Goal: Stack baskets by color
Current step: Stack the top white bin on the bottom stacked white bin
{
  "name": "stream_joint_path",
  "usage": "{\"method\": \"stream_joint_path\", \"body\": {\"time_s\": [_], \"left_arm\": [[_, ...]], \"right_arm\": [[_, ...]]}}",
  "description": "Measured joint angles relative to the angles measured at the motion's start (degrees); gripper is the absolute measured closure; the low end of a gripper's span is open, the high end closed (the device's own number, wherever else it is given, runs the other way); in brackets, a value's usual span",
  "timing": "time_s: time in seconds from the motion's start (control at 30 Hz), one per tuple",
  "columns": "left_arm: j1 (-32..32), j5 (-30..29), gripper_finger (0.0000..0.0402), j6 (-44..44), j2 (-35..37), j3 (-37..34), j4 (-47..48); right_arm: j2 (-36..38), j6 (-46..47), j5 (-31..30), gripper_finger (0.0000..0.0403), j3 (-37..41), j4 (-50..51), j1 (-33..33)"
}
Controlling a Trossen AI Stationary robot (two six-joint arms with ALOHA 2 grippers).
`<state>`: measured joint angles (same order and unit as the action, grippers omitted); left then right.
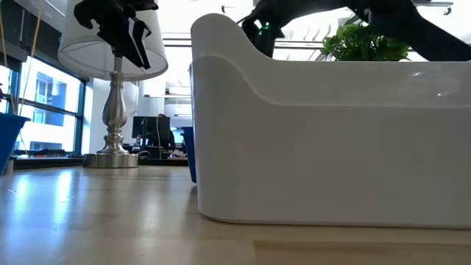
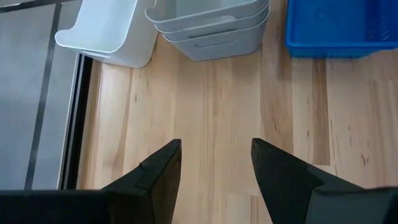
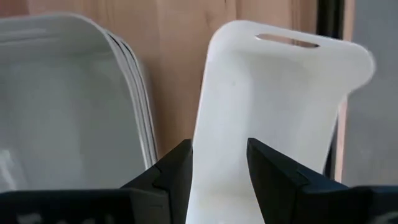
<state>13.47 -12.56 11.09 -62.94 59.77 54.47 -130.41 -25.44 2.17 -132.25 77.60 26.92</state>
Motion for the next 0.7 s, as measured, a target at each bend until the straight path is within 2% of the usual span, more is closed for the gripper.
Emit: {"method": "stream_joint_path", "body": {"time_s": [0.37, 0.7], "left_arm": [[0.00, 0.00, 0.0222, 1.08, 0.00, 0.02, 0.00], [0.00, 0.00, 0.0222, 1.09, 0.00, 0.02, -0.03]], "right_arm": [[-5.41, -0.55, 0.99, 0.0265, 0.00, 1.27, 0.85], [-6.97, -0.44, 2.62, 0.0265, 0.00, 1.66, 1.20]]}}
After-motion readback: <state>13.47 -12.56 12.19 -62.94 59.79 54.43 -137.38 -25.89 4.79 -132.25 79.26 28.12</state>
